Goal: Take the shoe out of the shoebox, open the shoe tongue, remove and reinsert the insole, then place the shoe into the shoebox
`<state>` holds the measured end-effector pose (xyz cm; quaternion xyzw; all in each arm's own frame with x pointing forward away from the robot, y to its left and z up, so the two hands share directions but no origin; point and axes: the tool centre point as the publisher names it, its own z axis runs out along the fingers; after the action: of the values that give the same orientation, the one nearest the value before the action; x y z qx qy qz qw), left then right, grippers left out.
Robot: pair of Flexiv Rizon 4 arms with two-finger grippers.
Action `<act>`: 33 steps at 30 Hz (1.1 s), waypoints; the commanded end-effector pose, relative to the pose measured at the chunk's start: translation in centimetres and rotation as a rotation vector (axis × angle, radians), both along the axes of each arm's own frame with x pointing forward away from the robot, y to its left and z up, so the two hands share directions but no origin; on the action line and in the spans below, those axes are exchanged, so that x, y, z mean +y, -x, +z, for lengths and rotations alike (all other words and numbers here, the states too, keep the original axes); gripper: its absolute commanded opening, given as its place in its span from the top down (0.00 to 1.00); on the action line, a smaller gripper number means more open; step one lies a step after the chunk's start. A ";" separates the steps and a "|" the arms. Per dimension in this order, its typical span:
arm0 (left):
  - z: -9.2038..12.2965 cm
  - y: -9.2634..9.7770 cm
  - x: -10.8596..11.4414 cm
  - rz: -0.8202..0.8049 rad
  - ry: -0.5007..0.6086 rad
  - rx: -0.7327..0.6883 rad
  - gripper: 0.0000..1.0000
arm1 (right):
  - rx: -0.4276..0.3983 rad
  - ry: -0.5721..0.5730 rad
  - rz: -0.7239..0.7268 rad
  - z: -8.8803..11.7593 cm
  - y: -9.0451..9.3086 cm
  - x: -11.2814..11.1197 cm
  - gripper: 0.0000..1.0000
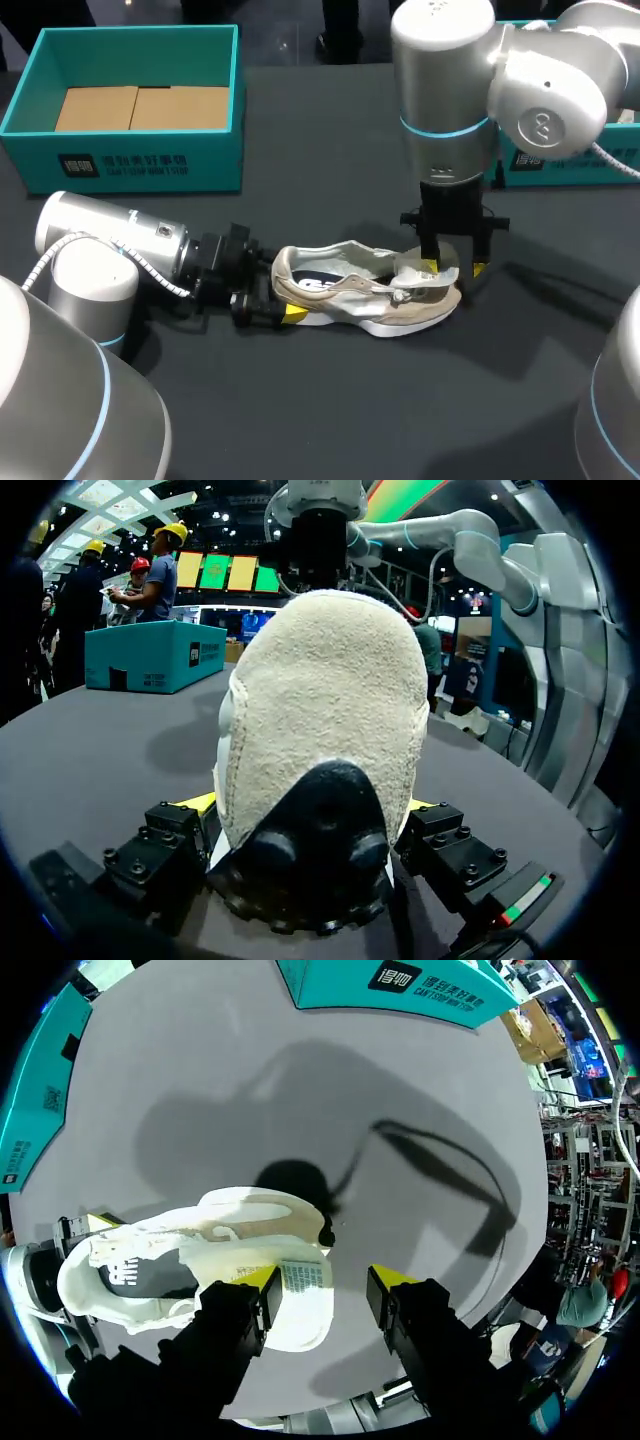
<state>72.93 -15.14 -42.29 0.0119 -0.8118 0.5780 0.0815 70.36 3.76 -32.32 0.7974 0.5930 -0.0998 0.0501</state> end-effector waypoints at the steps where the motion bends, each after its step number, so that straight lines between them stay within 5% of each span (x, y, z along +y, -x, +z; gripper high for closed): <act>1: -0.5 0.1 -0.4 0.001 -0.001 0.000 1.00 | -0.033 0.052 0.008 3.4 0.5 0.1 0.44; 9: -0.5 0.1 -0.4 0.001 -0.001 0.000 1.00 | -0.093 0.116 0.052 7.9 1.0 0.6 0.50; 19: -0.5 0.1 -0.4 0.001 -0.001 0.000 1.00 | -0.155 0.114 0.253 12.0 1.6 4.2 0.55; 21: -0.5 0.1 -0.4 0.001 -0.001 0.000 1.00 | -0.161 0.112 0.342 12.7 1.7 5.8 0.64; 22: -0.5 0.1 -0.4 0.001 -0.001 0.000 1.00 | -0.161 0.093 0.404 12.9 1.8 6.5 0.73; 23: -0.5 0.1 -0.4 0.001 -0.001 0.000 1.00 | -0.154 0.094 0.432 13.1 1.8 7.2 0.95; 24: -0.5 0.1 -0.4 0.001 -0.001 0.000 1.00 | -0.145 0.111 0.461 13.1 1.8 7.9 1.00; 33: -0.5 0.1 -0.4 0.001 -0.001 0.000 1.00 | -0.077 0.108 0.794 13.8 1.3 12.7 1.00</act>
<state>72.93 -15.14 -42.30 0.0119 -0.8119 0.5780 0.0815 68.57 14.00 -18.46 0.5642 0.8128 -0.0398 0.1393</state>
